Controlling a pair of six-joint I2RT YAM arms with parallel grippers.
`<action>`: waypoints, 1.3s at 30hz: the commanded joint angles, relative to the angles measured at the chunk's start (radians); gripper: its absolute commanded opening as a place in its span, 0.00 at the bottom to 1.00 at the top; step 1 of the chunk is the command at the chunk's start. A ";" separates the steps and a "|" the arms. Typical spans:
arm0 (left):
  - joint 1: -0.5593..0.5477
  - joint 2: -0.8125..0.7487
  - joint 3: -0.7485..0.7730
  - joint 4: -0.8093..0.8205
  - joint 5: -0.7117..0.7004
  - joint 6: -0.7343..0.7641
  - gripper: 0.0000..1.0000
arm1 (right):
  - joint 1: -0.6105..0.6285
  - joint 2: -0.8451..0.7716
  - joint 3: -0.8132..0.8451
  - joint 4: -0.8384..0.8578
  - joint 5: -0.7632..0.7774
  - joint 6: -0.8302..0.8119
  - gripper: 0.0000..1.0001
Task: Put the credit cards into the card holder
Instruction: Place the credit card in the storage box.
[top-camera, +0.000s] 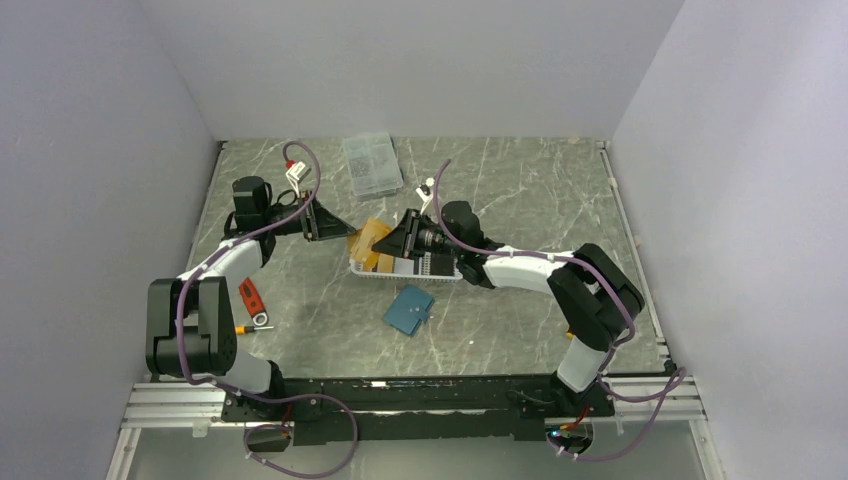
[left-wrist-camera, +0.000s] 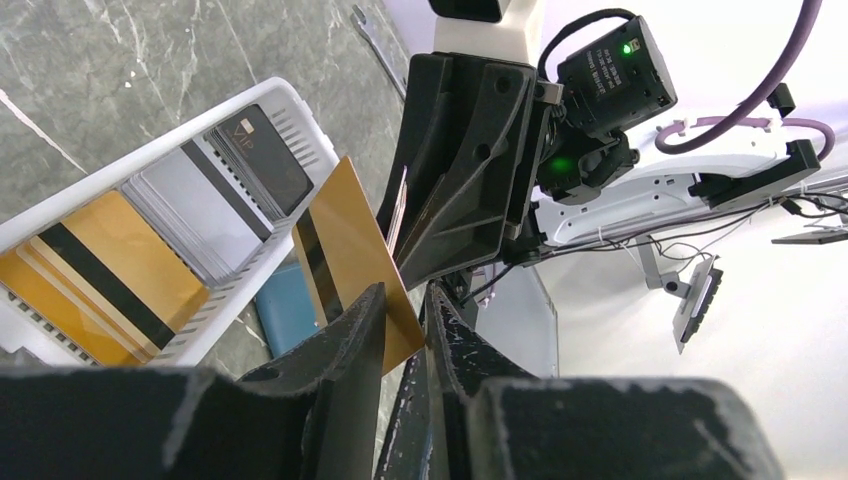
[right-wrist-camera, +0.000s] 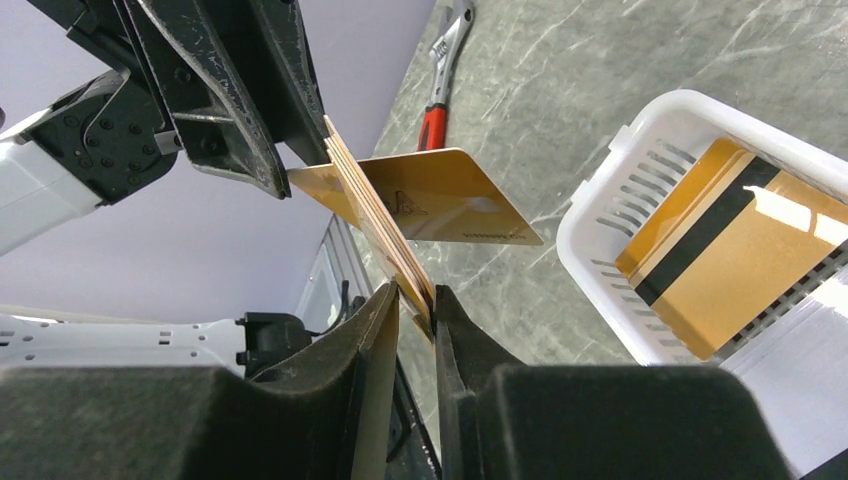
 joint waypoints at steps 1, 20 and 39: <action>0.000 -0.006 0.022 -0.013 0.042 0.058 0.25 | -0.010 0.002 0.003 0.048 -0.001 0.011 0.21; -0.002 0.082 0.099 -0.423 -0.061 0.464 0.11 | -0.043 0.137 0.053 0.043 -0.002 0.051 0.02; 0.003 0.006 0.142 -0.589 -0.547 0.613 0.00 | -0.054 0.163 0.020 0.023 0.001 0.033 0.00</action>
